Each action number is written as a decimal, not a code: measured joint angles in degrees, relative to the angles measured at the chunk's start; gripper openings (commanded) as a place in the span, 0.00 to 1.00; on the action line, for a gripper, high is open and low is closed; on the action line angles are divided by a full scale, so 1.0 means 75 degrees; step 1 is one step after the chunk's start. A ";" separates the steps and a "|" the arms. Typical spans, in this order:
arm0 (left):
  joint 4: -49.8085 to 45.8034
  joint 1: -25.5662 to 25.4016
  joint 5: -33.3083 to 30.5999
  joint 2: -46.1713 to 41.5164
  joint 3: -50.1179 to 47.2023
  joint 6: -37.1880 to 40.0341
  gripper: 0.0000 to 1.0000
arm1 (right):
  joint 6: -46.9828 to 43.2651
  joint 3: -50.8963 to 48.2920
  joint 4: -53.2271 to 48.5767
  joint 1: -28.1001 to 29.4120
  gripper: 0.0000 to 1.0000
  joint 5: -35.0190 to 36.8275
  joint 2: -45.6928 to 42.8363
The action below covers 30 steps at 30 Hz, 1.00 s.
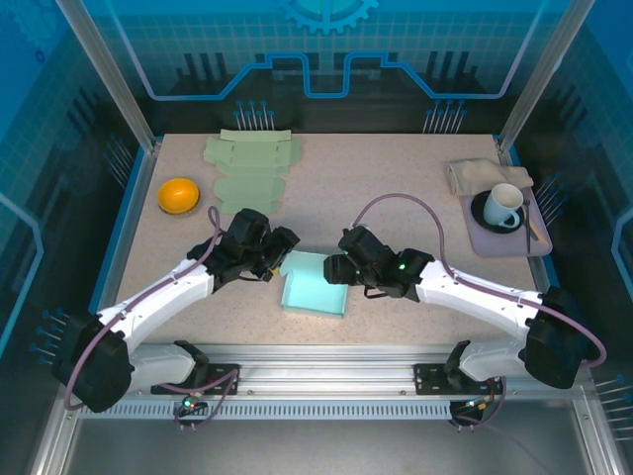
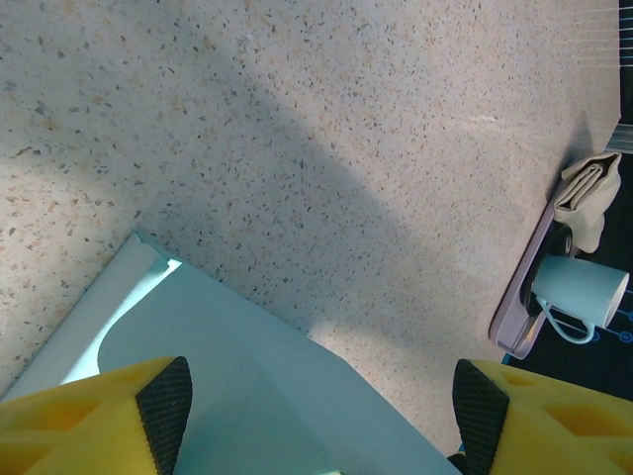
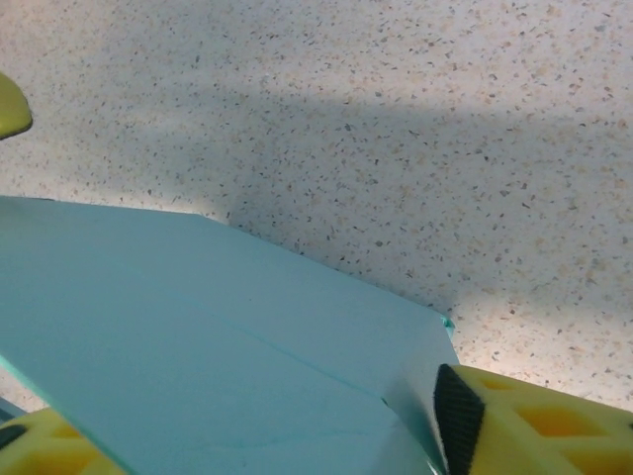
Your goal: Fold the paper box
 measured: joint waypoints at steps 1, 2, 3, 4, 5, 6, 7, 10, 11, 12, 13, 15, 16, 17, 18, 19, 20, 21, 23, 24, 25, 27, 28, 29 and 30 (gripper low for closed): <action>-0.0003 -0.0009 -0.0023 0.0000 0.0000 0.0000 0.74 | -0.0032 0.0000 -0.0038 0.0000 0.67 0.0061 0.0000; -0.0003 -0.0012 -0.0058 0.0000 0.0000 0.0000 0.74 | -0.0067 0.0000 -0.0102 0.0000 0.67 0.0125 0.0000; -0.0003 -0.0012 -0.0067 -0.0003 0.0000 0.0000 0.74 | -0.0099 0.0000 -0.0184 0.0000 0.67 0.0201 0.0000; -0.0009 -0.0012 -0.0096 -0.0003 0.0000 0.0000 0.74 | -0.0128 0.0000 -0.0262 -0.0003 0.67 0.0256 0.0000; -0.0012 -0.0012 -0.0122 -0.0003 0.0000 -0.0003 0.74 | -0.0152 0.0000 -0.0332 -0.0003 0.67 0.0291 0.0000; -0.0012 -0.0012 -0.0131 -0.0003 0.0000 0.0000 0.74 | -0.0178 -0.0009 -0.0379 -0.0003 0.67 0.0312 0.0000; -0.0012 -0.0012 -0.0146 -0.0003 0.0000 0.0000 0.74 | -0.0178 -0.0029 -0.0388 -0.0003 0.67 0.0326 -0.0003; -0.0012 -0.0012 -0.0166 -0.0003 0.0000 -0.0012 0.74 | -0.0175 -0.0137 -0.0405 -0.0006 0.63 0.0350 -0.0003; -0.0012 -0.0012 -0.0175 -0.0003 0.0000 -0.0023 0.74 | -0.0169 -0.0157 -0.0408 -0.0006 0.61 0.0347 -0.0003; -0.0012 -0.0012 -0.0175 -0.0003 0.0000 -0.0047 0.74 | -0.0140 -0.0181 -0.0402 -0.0006 0.59 0.0341 0.0000; -0.0012 -0.0012 -0.0178 -0.0003 0.0000 -0.0082 0.74 | -0.0108 -0.0192 -0.0405 -0.0006 0.56 0.0329 0.0000; -0.0012 -0.0012 -0.0175 -0.0003 0.0000 -0.0085 0.74 | -0.0015 -0.0192 -0.0376 -0.0006 0.52 0.0248 0.0000; -0.0012 -0.0012 -0.0175 -0.0003 0.0000 -0.0090 0.74 | 0.0058 -0.0192 -0.0344 -0.0006 0.49 0.0201 0.0000; -0.0012 -0.0012 -0.0178 -0.0003 0.0000 -0.0108 0.74 | 0.0134 -0.0195 -0.0312 -0.0006 0.47 0.0163 0.0000; -0.0012 -0.0012 -0.0178 -0.0003 0.0000 -0.0114 0.74 | 0.0216 -0.0198 -0.0259 -0.0009 0.45 0.0128 0.0000; -0.0009 -0.0015 -0.0178 -0.0003 0.0000 -0.0131 0.74 | 0.0306 -0.0198 -0.0213 -0.0009 0.43 0.0076 0.0000; -0.0009 -0.0029 -0.0184 -0.0003 0.0000 -0.0134 0.74 | 0.0396 -0.0216 -0.0137 -0.0009 0.41 0.0038 0.0000; -0.0012 -0.0052 -0.0201 -0.0003 0.0000 -0.0134 0.74 | 0.0504 -0.0268 -0.0041 -0.0009 0.39 0.0015 -0.0009; -0.0009 -0.0117 -0.0207 -0.0003 0.0000 -0.0137 0.74 | 0.0691 -0.0382 0.0038 -0.0009 0.37 -0.0006 -0.0017; -0.0009 -0.0166 -0.0236 0.0000 0.0000 -0.0140 0.74 | 0.0799 -0.0452 0.0090 -0.0009 0.35 -0.0012 -0.0026; -0.0003 -0.0219 -0.0259 0.0000 0.0000 -0.0149 0.74 | 0.0947 -0.0542 0.0178 -0.0009 0.33 -0.0015 -0.0058; 0.0023 -0.0315 -0.0303 0.0015 0.0000 -0.0219 0.74 | 0.1233 -0.0740 0.0399 -0.0009 0.28 -0.0029 -0.0175; 0.0058 -0.0367 -0.0323 0.0035 0.0000 -0.0280 0.73 | 0.1405 -0.0860 0.0516 -0.0009 0.24 -0.0023 -0.0268; 0.0090 -0.0411 -0.0350 0.0058 0.0006 -0.0329 0.74 | 0.1550 -0.0979 0.0664 -0.0006 0.22 0.0000 -0.0353; 0.0119 -0.0466 -0.0379 0.0111 0.0026 -0.0344 0.74 | 0.1737 -0.1134 0.0839 -0.0009 0.19 0.0041 -0.0460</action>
